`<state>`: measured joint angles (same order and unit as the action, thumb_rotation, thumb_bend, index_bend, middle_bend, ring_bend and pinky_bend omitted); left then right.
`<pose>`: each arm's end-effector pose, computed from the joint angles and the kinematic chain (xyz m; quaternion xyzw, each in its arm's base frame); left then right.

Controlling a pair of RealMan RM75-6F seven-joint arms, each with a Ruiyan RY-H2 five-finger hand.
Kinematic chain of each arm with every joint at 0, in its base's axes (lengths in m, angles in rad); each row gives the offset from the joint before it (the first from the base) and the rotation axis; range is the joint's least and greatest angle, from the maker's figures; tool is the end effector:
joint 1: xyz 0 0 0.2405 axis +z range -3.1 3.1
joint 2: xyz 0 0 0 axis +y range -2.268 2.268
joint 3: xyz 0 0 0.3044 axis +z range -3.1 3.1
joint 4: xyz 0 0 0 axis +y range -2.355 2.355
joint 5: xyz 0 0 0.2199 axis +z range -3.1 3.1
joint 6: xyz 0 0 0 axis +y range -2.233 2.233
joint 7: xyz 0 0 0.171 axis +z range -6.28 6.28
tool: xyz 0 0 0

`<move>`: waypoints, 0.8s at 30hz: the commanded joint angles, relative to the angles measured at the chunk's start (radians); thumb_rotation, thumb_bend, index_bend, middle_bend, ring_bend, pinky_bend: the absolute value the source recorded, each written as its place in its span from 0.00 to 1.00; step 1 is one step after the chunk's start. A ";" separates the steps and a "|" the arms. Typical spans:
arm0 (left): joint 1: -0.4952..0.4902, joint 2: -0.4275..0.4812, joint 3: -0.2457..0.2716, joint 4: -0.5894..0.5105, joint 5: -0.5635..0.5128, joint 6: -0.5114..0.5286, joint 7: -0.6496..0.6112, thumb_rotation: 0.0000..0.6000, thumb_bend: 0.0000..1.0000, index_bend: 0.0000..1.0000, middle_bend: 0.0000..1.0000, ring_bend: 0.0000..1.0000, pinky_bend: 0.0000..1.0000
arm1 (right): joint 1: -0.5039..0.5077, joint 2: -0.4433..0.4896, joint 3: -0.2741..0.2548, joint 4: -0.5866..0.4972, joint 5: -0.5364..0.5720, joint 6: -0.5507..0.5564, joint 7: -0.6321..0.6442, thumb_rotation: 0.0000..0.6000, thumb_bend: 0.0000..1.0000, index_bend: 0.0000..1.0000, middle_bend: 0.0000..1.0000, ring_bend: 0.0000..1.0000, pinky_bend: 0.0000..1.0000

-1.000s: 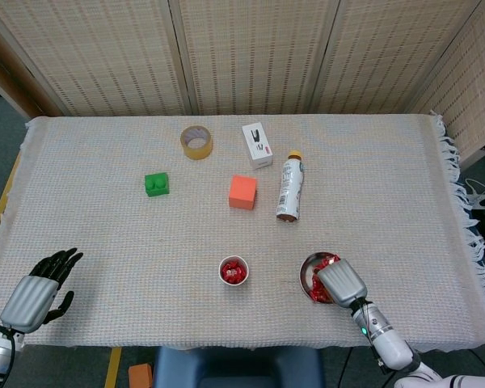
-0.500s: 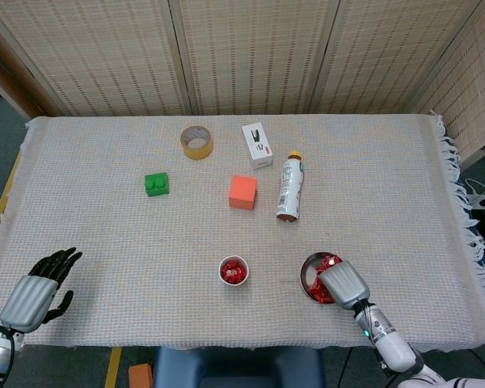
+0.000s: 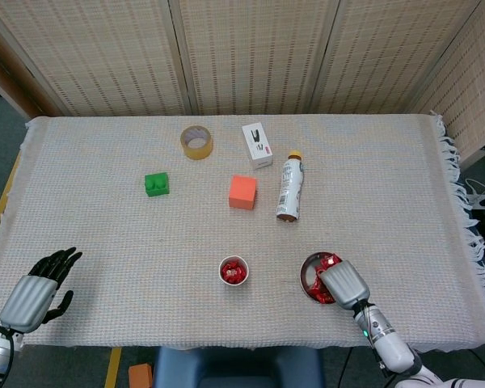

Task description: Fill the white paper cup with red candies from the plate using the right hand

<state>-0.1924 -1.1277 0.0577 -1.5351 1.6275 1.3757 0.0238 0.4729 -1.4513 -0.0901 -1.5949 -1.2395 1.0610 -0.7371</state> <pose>-0.3508 0.2238 0.1337 -0.7063 -0.3541 -0.3416 0.5090 -0.2875 -0.2742 -0.0319 0.8318 -0.2708 0.1788 0.4503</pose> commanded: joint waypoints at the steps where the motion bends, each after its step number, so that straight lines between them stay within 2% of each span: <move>1: 0.000 0.000 0.000 0.000 0.001 0.000 -0.001 1.00 0.50 0.01 0.00 0.06 0.16 | -0.001 0.004 0.006 -0.009 -0.001 0.006 -0.001 1.00 0.39 0.81 0.74 0.73 1.00; 14: 0.000 -0.004 0.001 0.005 0.006 0.004 0.000 1.00 0.50 0.00 0.00 0.06 0.16 | 0.000 0.051 0.040 -0.080 -0.026 0.036 0.026 1.00 0.42 0.84 0.75 0.74 1.00; 19: -0.002 -0.006 0.000 0.003 0.004 0.000 0.003 1.00 0.50 0.00 0.00 0.06 0.16 | 0.035 0.079 0.103 -0.186 -0.022 0.024 0.070 1.00 0.42 0.84 0.75 0.74 1.00; 24: -0.002 -0.004 -0.001 0.003 0.001 -0.001 0.001 1.00 0.50 0.00 0.00 0.06 0.16 | 0.089 0.076 0.176 -0.285 -0.001 0.011 0.053 1.00 0.42 0.84 0.75 0.74 1.00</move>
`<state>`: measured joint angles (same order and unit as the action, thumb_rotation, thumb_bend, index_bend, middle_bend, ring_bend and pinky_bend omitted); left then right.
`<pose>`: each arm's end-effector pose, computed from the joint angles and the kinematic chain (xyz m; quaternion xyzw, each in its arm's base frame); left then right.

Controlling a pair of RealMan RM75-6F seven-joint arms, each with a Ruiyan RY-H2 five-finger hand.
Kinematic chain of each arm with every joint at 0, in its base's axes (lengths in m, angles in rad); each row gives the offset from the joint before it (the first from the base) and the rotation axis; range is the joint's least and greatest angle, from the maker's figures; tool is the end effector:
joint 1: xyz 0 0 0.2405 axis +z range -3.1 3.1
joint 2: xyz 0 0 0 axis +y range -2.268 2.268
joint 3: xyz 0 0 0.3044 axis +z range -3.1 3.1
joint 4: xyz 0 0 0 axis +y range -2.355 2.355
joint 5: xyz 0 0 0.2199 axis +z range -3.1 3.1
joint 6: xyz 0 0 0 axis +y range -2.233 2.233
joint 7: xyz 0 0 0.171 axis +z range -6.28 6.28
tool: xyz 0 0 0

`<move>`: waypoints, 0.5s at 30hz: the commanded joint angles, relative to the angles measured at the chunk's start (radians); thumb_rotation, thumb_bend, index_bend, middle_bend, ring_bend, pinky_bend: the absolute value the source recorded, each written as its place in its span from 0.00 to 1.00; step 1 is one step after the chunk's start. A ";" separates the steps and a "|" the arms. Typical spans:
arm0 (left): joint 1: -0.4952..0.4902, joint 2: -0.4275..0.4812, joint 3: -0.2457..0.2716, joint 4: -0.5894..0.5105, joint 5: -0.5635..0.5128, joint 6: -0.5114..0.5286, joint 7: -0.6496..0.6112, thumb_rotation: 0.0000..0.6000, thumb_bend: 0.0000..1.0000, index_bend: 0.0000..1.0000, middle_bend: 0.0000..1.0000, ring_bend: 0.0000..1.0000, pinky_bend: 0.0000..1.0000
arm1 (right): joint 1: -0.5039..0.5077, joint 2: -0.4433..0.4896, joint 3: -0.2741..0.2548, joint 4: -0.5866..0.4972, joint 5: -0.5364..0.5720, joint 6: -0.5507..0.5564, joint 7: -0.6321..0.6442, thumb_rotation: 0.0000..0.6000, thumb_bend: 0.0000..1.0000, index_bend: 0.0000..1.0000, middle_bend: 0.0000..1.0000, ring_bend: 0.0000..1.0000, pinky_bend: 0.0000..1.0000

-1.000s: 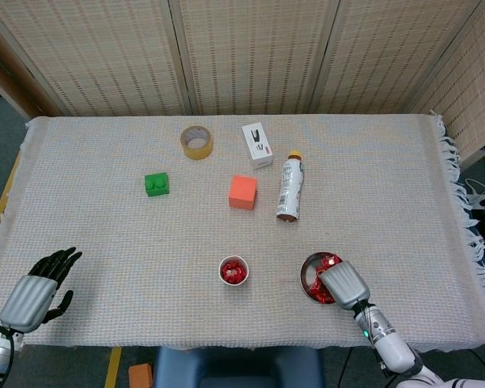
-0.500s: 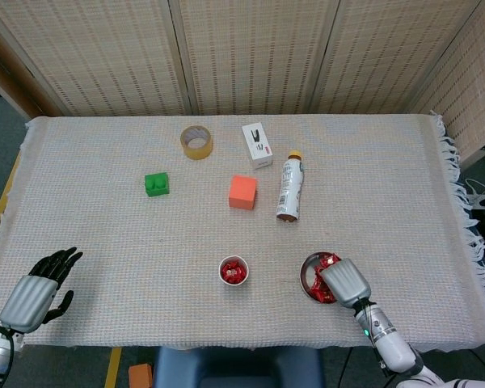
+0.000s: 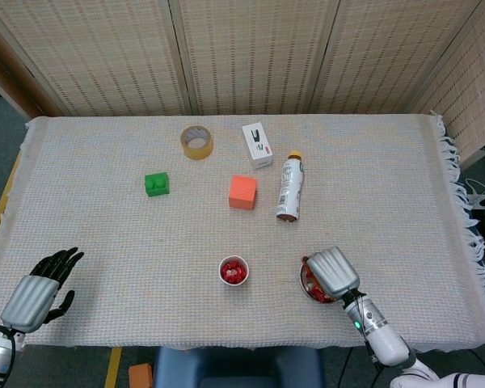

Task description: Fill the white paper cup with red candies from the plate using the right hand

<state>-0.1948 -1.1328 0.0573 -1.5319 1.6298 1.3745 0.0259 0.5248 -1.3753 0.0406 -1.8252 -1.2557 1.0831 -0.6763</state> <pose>-0.3502 0.2247 0.1318 -0.7077 -0.3526 -0.3423 0.5076 -0.2045 -0.2984 0.0033 0.7973 -0.2988 0.3014 0.4291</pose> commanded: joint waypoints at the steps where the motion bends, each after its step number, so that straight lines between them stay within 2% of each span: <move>1: 0.000 0.001 -0.001 0.000 -0.001 0.001 -0.004 1.00 0.50 0.00 0.00 0.06 0.16 | 0.051 -0.007 0.060 -0.075 0.028 -0.017 -0.018 1.00 0.42 0.84 0.75 0.74 1.00; 6: 0.000 0.005 0.000 0.000 -0.001 0.001 -0.010 1.00 0.50 0.00 0.00 0.06 0.16 | 0.120 -0.069 0.111 -0.110 0.102 -0.049 -0.067 1.00 0.42 0.84 0.75 0.74 1.00; 15: 0.003 0.015 -0.001 -0.002 -0.008 0.003 -0.026 1.00 0.50 0.00 0.00 0.06 0.16 | 0.242 -0.272 0.144 -0.022 0.221 -0.077 -0.154 1.00 0.42 0.82 0.75 0.74 1.00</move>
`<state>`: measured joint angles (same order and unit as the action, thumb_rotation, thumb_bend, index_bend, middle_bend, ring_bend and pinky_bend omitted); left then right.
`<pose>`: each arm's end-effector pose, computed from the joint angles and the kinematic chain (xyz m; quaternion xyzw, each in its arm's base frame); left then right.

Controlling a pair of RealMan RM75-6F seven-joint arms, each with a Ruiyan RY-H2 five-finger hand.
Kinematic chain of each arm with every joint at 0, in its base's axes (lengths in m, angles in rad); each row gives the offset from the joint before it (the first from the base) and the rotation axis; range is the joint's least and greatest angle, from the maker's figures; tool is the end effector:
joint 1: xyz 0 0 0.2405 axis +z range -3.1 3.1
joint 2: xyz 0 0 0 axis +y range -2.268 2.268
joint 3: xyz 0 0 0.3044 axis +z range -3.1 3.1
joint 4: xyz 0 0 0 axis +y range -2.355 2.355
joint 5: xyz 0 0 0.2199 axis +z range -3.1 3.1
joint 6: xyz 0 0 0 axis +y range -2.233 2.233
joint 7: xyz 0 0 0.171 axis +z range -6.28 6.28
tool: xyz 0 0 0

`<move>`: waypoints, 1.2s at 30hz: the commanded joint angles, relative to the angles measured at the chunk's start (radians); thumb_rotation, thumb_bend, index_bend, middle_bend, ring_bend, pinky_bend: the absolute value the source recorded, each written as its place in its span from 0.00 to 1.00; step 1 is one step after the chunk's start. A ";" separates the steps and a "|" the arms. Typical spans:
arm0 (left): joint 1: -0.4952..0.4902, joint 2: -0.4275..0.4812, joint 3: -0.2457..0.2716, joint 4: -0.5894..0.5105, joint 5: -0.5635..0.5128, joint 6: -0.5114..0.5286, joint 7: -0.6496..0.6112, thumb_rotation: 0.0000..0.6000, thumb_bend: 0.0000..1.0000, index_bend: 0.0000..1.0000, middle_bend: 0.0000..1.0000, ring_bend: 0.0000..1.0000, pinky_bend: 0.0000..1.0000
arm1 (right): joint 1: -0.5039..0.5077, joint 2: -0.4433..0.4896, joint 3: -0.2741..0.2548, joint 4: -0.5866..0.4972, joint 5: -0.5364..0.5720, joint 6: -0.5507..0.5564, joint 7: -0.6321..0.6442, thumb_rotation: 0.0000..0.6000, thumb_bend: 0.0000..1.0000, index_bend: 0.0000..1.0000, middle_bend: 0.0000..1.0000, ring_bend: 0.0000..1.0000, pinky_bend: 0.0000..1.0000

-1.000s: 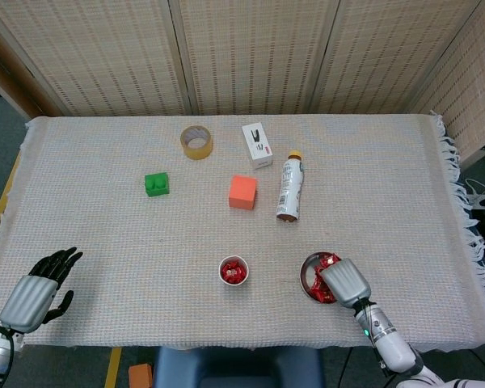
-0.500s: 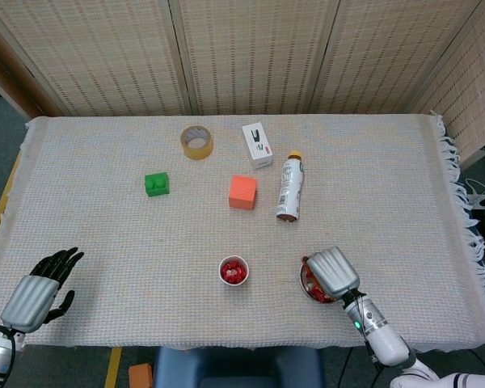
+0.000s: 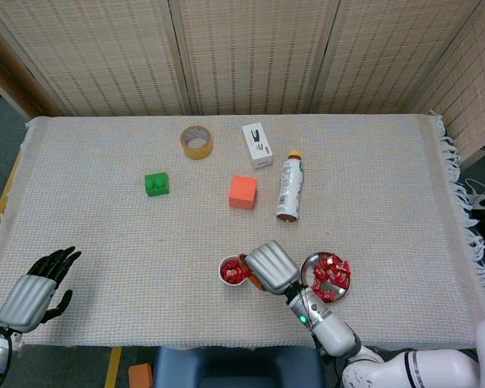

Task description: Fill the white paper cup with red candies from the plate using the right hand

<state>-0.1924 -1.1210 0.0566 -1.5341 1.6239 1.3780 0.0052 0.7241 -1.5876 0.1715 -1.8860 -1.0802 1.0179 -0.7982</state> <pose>-0.3519 0.2245 0.1372 -0.7023 -0.3585 -0.3446 0.5095 -0.0818 -0.3131 -0.0532 0.8074 -0.3051 0.3767 0.3364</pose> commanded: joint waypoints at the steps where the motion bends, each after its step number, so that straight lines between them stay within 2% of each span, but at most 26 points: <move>1: 0.001 0.006 -0.001 -0.001 -0.003 0.000 -0.010 1.00 0.50 0.00 0.00 0.06 0.16 | 0.055 -0.080 0.016 0.054 0.059 -0.011 -0.041 1.00 0.42 0.82 0.75 0.74 1.00; 5: 0.003 0.011 -0.002 0.000 -0.002 0.006 -0.022 1.00 0.50 0.00 0.00 0.06 0.16 | 0.084 -0.127 0.016 0.086 0.085 0.002 -0.063 1.00 0.42 0.81 0.75 0.74 1.00; 11: 0.004 0.013 -0.002 0.001 -0.003 0.009 -0.026 1.00 0.50 0.00 0.00 0.06 0.18 | 0.096 -0.140 0.002 0.096 0.092 0.031 -0.093 1.00 0.41 0.78 0.75 0.73 1.00; 16: 0.005 0.011 -0.001 0.000 -0.001 0.009 -0.020 1.00 0.50 0.00 0.00 0.06 0.18 | 0.103 -0.124 -0.014 0.085 0.124 0.055 -0.129 1.00 0.41 0.56 0.75 0.68 1.00; 21: 0.004 0.008 -0.003 0.000 -0.004 0.006 -0.014 1.00 0.50 0.00 0.00 0.06 0.18 | 0.113 -0.112 -0.029 0.080 0.141 0.070 -0.153 1.00 0.41 0.40 0.75 0.66 1.00; 27: 0.005 0.008 -0.005 0.001 -0.005 0.008 -0.016 1.00 0.50 0.00 0.00 0.06 0.18 | 0.116 -0.079 -0.039 0.050 0.175 0.084 -0.157 1.00 0.40 0.18 0.70 0.61 1.00; 31: 0.007 0.009 -0.005 0.001 -0.004 0.011 -0.016 1.00 0.50 0.00 0.00 0.06 0.18 | 0.094 -0.030 -0.051 0.023 0.140 0.114 -0.118 1.00 0.38 0.15 0.70 0.61 1.00; 36: 0.005 0.005 -0.005 0.002 -0.005 0.007 -0.007 1.00 0.50 0.00 0.00 0.06 0.18 | 0.052 0.052 -0.069 0.013 0.126 0.135 -0.049 1.00 0.31 0.13 0.69 0.61 1.00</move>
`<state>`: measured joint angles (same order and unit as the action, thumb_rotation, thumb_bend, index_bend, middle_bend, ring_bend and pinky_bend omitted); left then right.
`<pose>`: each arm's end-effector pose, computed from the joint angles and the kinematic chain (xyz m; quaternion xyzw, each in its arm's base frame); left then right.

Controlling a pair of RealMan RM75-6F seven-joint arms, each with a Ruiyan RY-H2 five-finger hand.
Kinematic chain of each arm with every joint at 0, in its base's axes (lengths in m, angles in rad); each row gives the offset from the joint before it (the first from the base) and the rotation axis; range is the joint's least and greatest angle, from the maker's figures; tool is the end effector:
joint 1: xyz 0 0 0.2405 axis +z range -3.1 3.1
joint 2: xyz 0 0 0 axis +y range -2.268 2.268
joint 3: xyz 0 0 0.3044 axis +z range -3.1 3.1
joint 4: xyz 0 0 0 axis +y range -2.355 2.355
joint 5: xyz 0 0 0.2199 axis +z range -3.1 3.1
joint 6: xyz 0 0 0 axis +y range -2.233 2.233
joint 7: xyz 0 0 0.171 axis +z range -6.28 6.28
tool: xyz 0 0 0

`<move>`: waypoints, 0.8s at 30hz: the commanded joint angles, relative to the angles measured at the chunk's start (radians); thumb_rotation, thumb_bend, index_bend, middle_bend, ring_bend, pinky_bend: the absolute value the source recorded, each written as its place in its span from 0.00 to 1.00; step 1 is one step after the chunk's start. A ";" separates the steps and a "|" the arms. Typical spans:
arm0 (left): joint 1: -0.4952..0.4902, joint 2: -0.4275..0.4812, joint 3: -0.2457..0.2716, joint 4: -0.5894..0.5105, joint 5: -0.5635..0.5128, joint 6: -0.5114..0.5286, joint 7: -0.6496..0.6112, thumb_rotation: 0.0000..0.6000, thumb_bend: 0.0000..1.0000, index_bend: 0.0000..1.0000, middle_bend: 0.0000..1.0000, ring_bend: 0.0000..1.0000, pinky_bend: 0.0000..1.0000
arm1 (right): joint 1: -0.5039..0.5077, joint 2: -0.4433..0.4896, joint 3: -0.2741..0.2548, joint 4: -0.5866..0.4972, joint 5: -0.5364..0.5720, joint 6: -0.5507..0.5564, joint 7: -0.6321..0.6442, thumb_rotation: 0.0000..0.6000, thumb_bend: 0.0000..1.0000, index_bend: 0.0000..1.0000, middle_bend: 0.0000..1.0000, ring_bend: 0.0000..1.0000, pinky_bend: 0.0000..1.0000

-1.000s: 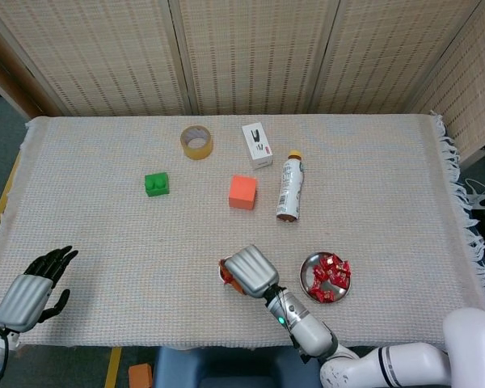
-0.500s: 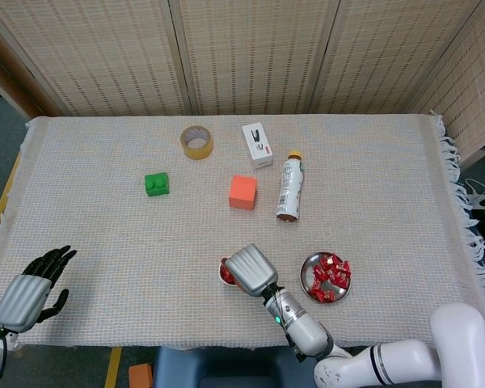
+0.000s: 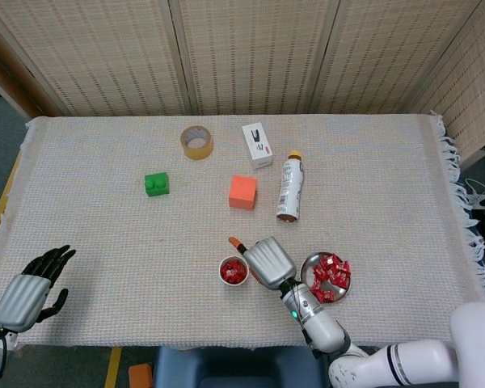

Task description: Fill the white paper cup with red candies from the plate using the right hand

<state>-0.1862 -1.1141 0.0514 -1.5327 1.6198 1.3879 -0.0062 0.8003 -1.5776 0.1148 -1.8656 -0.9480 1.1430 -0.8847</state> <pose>-0.3534 0.2241 0.1425 -0.6964 -0.3593 -0.3480 0.5147 -0.0971 -0.3304 -0.0498 0.8058 -0.2889 0.3313 0.3969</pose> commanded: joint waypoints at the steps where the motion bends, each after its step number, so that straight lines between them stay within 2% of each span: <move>1: -0.002 -0.004 0.000 -0.001 -0.001 -0.005 0.009 1.00 0.50 0.00 0.00 0.06 0.18 | -0.033 0.063 -0.020 -0.006 -0.009 0.008 0.054 1.00 0.30 0.13 0.69 0.61 1.00; 3: -0.003 -0.007 0.001 -0.002 0.001 -0.007 0.017 1.00 0.50 0.00 0.00 0.06 0.18 | -0.048 0.092 -0.038 0.001 -0.019 0.003 0.078 1.00 0.29 0.13 0.68 0.61 1.00; 7: -0.003 -0.012 0.000 -0.003 0.001 -0.008 0.030 1.00 0.50 0.00 0.00 0.06 0.18 | -0.082 0.144 -0.114 0.037 -0.040 -0.015 0.088 1.00 0.29 0.18 0.68 0.61 1.00; 13: -0.005 -0.016 0.001 -0.006 -0.003 -0.017 0.043 1.00 0.50 0.00 0.00 0.06 0.18 | -0.135 0.152 -0.202 0.104 -0.105 0.004 0.078 1.00 0.27 0.20 0.68 0.61 1.00; 18: -0.005 -0.017 0.000 -0.006 -0.005 -0.017 0.045 1.00 0.50 0.00 0.00 0.06 0.18 | -0.177 0.162 -0.239 0.133 -0.141 0.017 0.093 1.00 0.26 0.21 0.68 0.61 1.00; 24: -0.008 -0.017 -0.001 -0.005 -0.008 -0.022 0.044 1.00 0.50 0.01 0.00 0.06 0.18 | -0.210 0.177 -0.246 0.160 -0.172 0.016 0.145 1.00 0.26 0.25 0.68 0.61 1.00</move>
<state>-0.1937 -1.1313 0.0508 -1.5375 1.6118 1.3656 0.0380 0.5974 -1.4053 -0.1296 -1.7125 -1.1136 1.1610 -0.7491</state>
